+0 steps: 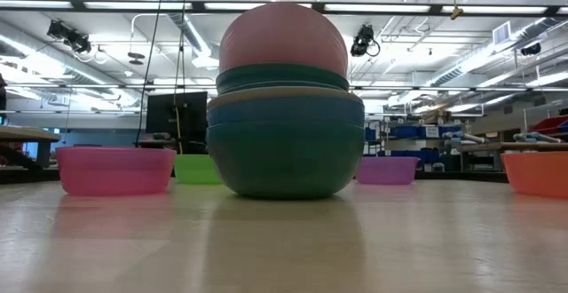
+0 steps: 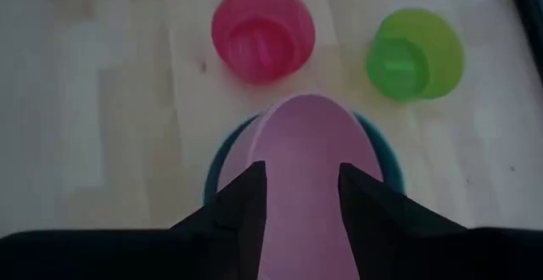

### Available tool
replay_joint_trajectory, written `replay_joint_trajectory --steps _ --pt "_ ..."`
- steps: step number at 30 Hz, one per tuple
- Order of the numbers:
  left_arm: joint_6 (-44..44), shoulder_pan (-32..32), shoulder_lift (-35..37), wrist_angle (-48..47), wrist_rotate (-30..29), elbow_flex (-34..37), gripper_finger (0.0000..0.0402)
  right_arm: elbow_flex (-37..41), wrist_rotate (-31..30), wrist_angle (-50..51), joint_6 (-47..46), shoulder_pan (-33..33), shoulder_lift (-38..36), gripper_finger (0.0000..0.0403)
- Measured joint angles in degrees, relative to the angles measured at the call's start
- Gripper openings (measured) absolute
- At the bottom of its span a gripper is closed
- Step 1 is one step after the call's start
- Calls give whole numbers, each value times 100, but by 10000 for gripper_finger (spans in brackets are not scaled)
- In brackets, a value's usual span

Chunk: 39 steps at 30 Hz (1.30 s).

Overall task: Nest bowls inside each other
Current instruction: Stack the pink bowl on top of the dark green bowl, then stack the violet bowl on top of the pink bowl

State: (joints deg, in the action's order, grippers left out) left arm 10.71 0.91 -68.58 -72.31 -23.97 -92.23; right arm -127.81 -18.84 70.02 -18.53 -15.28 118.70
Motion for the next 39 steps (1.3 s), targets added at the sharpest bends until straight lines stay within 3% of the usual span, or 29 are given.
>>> replay_joint_trajectory --steps 8,15,18,23,26,29,39 --pt "-126 0 0 -26 0 0 92 11 615 48 16 68 694 121" --pt "-129 0 0 -25 0 0 92 15 565 -24 14 70 432 114" --pt "-121 0 0 -26 0 0 92 15 -10 231 15 69 120 112" --pt "-109 0 0 -24 0 0 92 2 -1548 1511 -347 118 -460 110" --pt "-106 0 0 -50 -2 0 92 40 -1717 2033 -856 335 -647 111" --pt "-98 0 0 -107 -2 0 92 419 -1215 1920 -983 639 -944 114" --pt "30 0 0 -297 -2 0 92 2789 -830 1730 -1666 1914 -1383 142"
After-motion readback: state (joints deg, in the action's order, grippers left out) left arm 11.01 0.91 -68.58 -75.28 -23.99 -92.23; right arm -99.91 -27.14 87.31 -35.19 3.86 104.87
